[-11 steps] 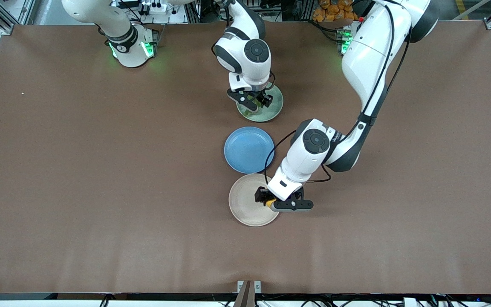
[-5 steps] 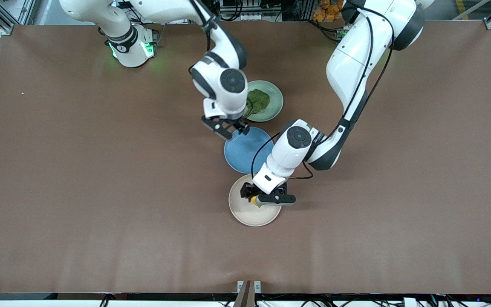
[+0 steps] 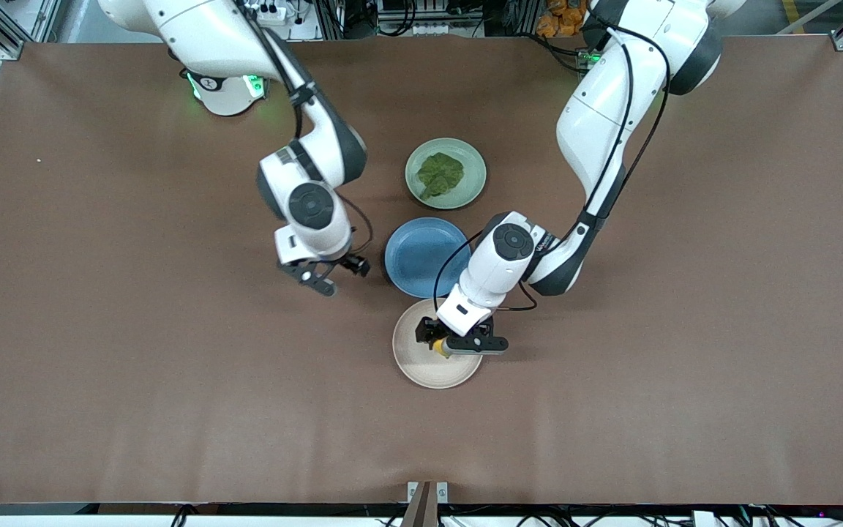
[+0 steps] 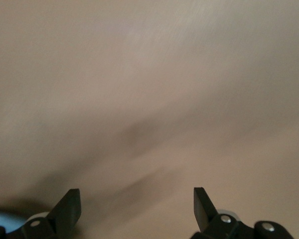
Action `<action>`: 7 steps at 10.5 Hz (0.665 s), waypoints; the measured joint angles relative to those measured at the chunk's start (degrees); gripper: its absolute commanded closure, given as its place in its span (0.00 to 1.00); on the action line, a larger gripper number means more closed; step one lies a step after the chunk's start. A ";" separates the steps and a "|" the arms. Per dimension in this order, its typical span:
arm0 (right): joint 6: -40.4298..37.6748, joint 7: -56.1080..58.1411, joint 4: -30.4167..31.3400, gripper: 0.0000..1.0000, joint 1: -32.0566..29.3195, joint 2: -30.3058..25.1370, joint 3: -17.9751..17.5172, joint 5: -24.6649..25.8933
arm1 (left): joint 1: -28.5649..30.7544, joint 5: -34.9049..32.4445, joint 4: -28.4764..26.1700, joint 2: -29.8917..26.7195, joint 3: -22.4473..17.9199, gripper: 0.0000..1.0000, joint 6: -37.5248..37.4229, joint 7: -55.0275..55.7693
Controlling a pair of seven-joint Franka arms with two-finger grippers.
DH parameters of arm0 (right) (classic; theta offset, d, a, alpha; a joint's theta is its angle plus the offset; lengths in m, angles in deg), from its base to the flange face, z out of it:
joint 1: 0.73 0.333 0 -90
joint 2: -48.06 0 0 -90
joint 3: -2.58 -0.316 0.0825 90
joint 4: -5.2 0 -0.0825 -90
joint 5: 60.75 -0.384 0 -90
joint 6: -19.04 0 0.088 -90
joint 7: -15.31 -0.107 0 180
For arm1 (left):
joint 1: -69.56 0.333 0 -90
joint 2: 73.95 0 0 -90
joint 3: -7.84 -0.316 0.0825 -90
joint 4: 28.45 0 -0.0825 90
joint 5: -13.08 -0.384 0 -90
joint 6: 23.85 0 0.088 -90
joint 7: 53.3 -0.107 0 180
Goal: Place lemon and lettuce in plates
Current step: 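Open the right gripper and withdraw while the left gripper releases the lemon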
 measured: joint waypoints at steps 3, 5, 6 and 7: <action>0.17 12.85 0.02 0.00 -9.47 0.16 -0.02 0.06 | -0.02 0.00 0.17 0.02 -0.59 0.00 0.01 -0.01; 0.53 19.32 0.03 0.00 -13.09 0.36 -0.06 0.07 | -0.02 0.00 0.26 0.03 -1.17 0.00 0.05 -0.01; 0.53 23.50 0.03 0.00 -15.14 0.39 -0.05 0.07 | -0.04 0.00 0.49 0.00 -1.27 0.00 0.13 -0.01; 0.42 28.19 0.03 0.00 -18.03 0.38 -0.06 0.07 | -0.08 0.00 0.86 -0.07 -1.54 0.00 0.15 -0.01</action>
